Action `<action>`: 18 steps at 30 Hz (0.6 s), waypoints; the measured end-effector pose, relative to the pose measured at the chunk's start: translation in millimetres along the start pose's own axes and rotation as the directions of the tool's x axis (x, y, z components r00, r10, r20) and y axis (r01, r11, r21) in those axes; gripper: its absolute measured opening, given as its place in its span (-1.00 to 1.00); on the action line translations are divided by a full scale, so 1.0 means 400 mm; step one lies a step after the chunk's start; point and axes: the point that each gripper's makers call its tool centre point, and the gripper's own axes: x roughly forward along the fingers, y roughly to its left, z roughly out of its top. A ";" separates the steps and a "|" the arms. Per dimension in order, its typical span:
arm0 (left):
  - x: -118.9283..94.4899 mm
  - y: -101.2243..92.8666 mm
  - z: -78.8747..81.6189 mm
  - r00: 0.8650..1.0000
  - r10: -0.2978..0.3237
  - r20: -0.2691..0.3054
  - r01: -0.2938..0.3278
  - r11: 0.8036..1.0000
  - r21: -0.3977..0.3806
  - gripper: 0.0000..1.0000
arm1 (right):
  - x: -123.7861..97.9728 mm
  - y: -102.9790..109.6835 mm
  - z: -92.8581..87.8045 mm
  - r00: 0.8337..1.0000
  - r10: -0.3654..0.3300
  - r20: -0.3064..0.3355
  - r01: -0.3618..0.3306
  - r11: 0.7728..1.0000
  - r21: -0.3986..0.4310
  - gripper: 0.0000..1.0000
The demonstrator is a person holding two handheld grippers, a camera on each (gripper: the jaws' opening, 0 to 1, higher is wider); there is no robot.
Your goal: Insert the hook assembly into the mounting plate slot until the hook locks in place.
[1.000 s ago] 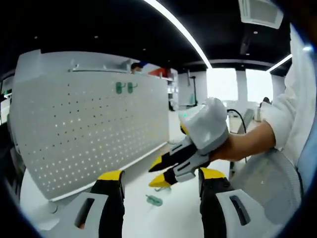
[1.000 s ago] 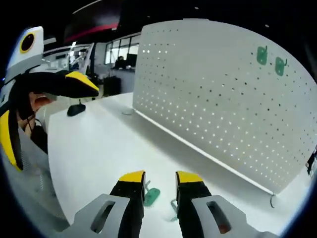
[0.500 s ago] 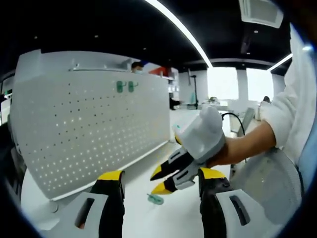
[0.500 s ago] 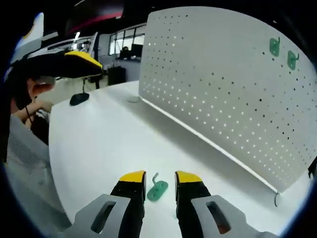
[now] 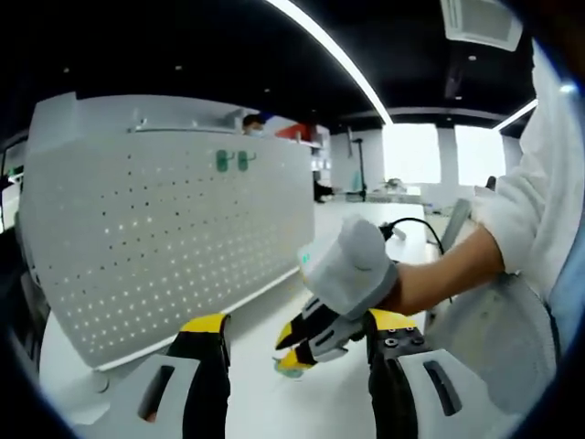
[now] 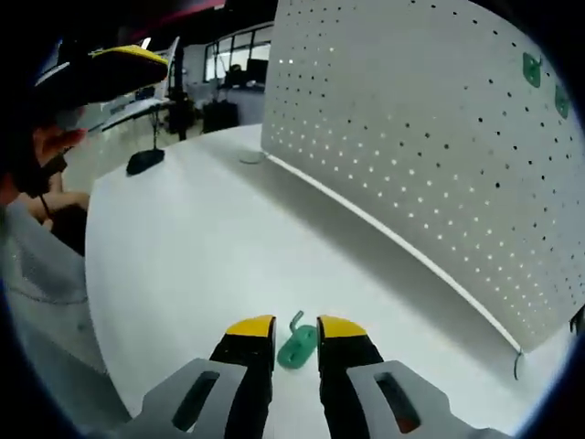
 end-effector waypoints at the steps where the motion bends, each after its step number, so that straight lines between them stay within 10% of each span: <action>1: 0.000 0.000 0.001 1.000 0.000 0.001 0.000 1.000 0.000 0.23 | 0.004 0.001 -0.002 1.000 0.003 -0.004 -0.003 1.000 0.001 -0.68; 18: -0.004 0.006 0.002 1.000 0.007 0.006 -0.007 1.000 -0.006 0.22 | 0.023 0.009 -0.007 0.999 0.017 -0.030 -0.018 1.000 -0.025 -0.86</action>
